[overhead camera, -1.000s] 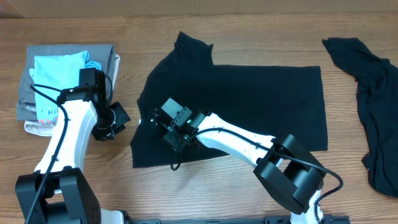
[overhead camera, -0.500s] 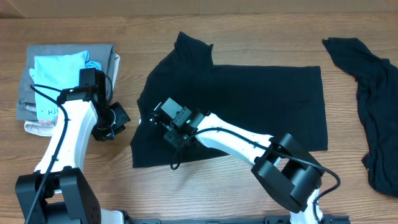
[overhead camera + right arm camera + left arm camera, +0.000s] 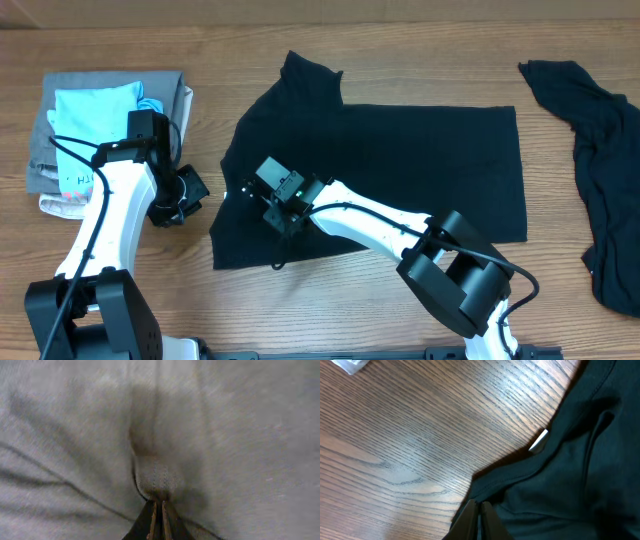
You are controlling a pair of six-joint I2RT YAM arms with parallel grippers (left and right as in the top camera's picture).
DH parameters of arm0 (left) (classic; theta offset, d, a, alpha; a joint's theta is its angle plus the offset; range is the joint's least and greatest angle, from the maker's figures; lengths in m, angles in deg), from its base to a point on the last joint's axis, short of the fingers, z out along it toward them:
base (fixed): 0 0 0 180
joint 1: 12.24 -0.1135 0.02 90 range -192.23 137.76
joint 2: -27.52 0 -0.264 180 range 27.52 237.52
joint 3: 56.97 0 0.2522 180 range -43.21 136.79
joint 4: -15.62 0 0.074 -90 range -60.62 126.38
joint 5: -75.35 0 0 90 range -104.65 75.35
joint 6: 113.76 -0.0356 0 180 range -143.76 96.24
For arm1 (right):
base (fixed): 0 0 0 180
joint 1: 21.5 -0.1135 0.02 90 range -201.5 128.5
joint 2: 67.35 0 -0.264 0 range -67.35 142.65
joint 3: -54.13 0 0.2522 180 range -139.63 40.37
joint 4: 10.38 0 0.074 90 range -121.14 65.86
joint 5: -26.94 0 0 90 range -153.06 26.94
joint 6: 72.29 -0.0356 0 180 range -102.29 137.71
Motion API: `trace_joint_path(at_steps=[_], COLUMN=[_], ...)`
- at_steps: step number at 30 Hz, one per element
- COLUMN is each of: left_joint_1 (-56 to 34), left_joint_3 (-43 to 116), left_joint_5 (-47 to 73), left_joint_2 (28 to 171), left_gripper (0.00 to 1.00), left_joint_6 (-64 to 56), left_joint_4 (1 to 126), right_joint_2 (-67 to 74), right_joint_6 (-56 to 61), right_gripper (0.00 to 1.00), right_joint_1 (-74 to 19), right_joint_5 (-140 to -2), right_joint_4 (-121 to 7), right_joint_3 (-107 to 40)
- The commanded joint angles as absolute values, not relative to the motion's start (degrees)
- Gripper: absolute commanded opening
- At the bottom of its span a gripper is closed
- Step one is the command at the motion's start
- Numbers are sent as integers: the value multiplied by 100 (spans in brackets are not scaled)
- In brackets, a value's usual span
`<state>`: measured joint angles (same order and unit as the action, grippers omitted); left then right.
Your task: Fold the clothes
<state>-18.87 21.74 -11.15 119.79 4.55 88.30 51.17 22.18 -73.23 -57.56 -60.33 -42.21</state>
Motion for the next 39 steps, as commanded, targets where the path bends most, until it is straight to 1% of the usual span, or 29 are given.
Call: trace_joint_path(at_steps=[1,7,11,13,14,16,18,21,23,24,25,27,29,32,33,35,37,39], left_joint_1=[-1896,-1896,-1896,-1896,-1896,-1896,-1896,-1893,-1865,-1821,-1762,-1579,-1299,-766,-628,-339,-154,-53], left_joint_3=[2285,2285,2285,2285,2285,2285,2285,2299,2401,2519,2685,3116,3673,4657,4937,5629,6318,6939], left_joint_5=[-1051,-1051,-1051,-1051,-1051,-1053,-1051,-881,-728,-715,-712,-710,-710,-736,-758,-754,-754,-747], left_joint_2=[11974,11974,11974,11974,11974,11974,11974,11974,11974,11974,11974,11974,11977,12018,12079,12285,12615,13041], left_gripper=[7,6,7,7,7,6,4,4,4,5,7,11,18,34,43,55,57,59], left_joint_6=[344,344,344,344,344,344,342,130,-174,-233,-286,-395,-515,-889,-954,-989,-981,-930], left_joint_4=[8858,8900,8915,8922,8924,8930,8933,8902,8885,8917,8961,9057,9138,9149,9121,9038,8987,8955], right_joint_2=[5069,5069,5089,5124,5141,5174,5187,5150,5047,4947,4825,4573,4326,4097,4070,4066,4066,4066], right_joint_6=[2199,1781,1744,1742,1744,1744,1670,1307,1066,948,839,649,487,242,194,111,113,116], right_gripper=[4,4,4,9,16,24,28,39,47,49,52,53,53,58,59,61,64,65], right_joint_1=[-7240,-6855,-6464,-6363,-6322,-6265,-6219,-6121,-6018,-5939,-5841,-5607,-5310,-4783,-4593,-4134,-3670,-3201], right_joint_5=[-5363,-5367,-5608,-5741,-5822,-5815,-5807,-5730,-5734,-5732,-5710,-5713,-5713,-5715,-5739,-5745,-5759,-5759], right_joint_4=[-5912,-5694,-5451,-5359,-5318,-5283,-5233,-5117,-5200,-5320,-5499,-6019,-6712,-7899,-8321,-9259,-9873,-10216], right_joint_3=[-4414,-4414,-4411,-4411,-4411,-4407,-4407,-4440,-4560,-4661,-4798,-5155,-5622,-6446,-6748,-7417,-7852,-8088])
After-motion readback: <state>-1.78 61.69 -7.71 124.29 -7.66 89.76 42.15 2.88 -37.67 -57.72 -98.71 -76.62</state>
